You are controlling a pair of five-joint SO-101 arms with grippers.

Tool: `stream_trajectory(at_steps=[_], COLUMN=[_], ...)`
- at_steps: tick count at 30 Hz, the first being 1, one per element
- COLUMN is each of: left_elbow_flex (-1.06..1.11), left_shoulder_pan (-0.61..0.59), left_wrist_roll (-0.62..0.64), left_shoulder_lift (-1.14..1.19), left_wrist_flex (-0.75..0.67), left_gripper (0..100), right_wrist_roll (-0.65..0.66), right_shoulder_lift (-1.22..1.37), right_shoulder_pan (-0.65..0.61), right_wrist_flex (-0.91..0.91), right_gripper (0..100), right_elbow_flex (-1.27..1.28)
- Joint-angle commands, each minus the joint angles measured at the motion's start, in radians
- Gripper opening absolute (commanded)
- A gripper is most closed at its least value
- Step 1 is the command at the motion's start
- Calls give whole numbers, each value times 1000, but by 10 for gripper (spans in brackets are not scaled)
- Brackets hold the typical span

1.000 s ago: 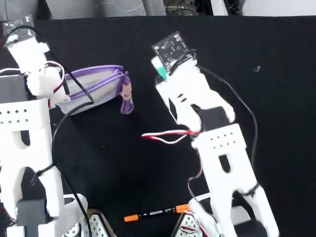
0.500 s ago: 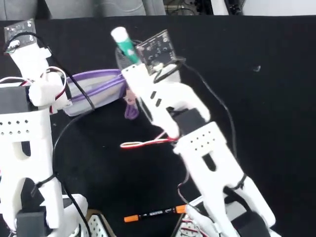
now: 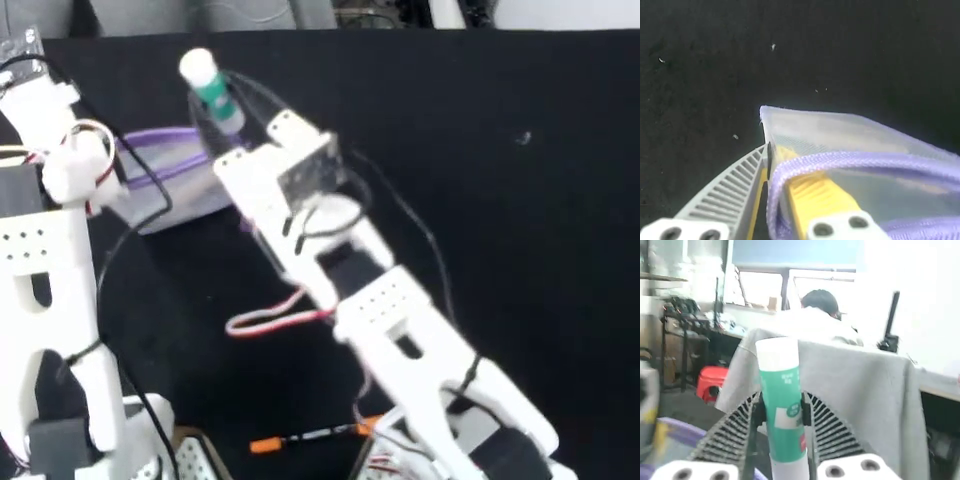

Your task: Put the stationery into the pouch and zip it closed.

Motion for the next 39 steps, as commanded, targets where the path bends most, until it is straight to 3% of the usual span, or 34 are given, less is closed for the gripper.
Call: stream_trajectory(at_steps=[1, 5, 18, 39], left_elbow_flex=[12, 12, 12, 19], left_shoulder_pan=[-4, -5, -4, -4], left_wrist_roll=[6, 8, 8, 8], left_shoulder_lift=[46, 44, 52, 55], left_wrist_flex=[-17, -18, -18, -18], left_gripper=[27, 27, 27, 27], right_wrist_roll=[-2, -2, -5, 0], right_shoulder_lift=[-4, -2, -41, 213], right_shoulder_pan=[-69, -86, -124, -92], right_wrist_flex=[-181, -296, -299, -364], right_gripper=[11, 11, 11, 20], right_elbow_flex=[68, 119, 114, 27])
